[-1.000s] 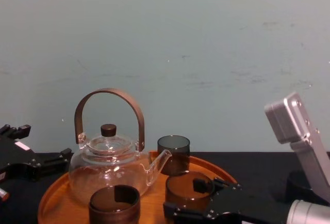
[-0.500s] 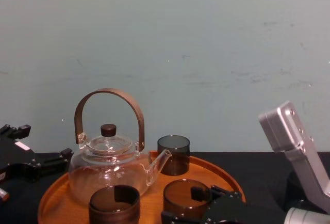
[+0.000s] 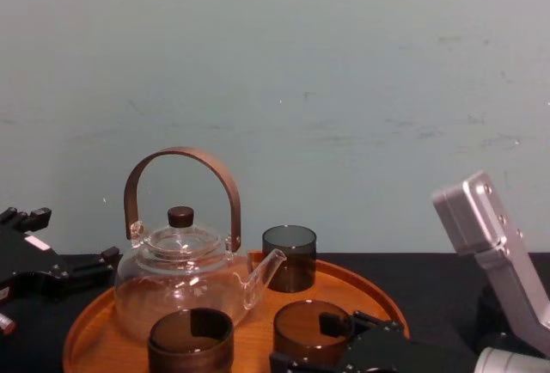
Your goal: Pick up the glass from the table and place it on the tray.
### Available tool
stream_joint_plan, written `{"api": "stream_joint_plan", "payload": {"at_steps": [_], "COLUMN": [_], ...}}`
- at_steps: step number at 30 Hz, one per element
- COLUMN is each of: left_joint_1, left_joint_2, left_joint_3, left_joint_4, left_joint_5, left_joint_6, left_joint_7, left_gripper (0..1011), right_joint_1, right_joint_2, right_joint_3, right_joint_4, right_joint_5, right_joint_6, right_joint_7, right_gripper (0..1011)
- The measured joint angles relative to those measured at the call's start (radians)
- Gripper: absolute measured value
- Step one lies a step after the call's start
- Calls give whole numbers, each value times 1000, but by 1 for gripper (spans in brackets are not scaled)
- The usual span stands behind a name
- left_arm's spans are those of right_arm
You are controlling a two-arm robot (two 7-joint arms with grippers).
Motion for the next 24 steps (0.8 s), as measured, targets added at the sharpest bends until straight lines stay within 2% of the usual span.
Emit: {"api": "stream_joint_plan", "payload": {"at_steps": [10, 15, 24], "left_joint_1": [0, 0, 0], "left_joint_2": [0, 0, 0], "left_joint_3": [0, 0, 0], "left_joint_4": [0, 0, 0], "left_joint_5": [0, 0, 0], "left_joint_6": [0, 0, 0], "left_joint_7": [0, 0, 0], "left_gripper": [1001, 1001, 1001], "right_joint_1": [-1, -1, -1], "right_joint_2": [1, 1, 1], "right_joint_3": [0, 0, 0], "right_joint_4": [-2, -2, -3], "right_joint_5": [0, 0, 0], "right_joint_6": [1, 1, 1], "right_joint_7": [0, -1, -1], "right_gripper": [906, 1002, 1003]}}
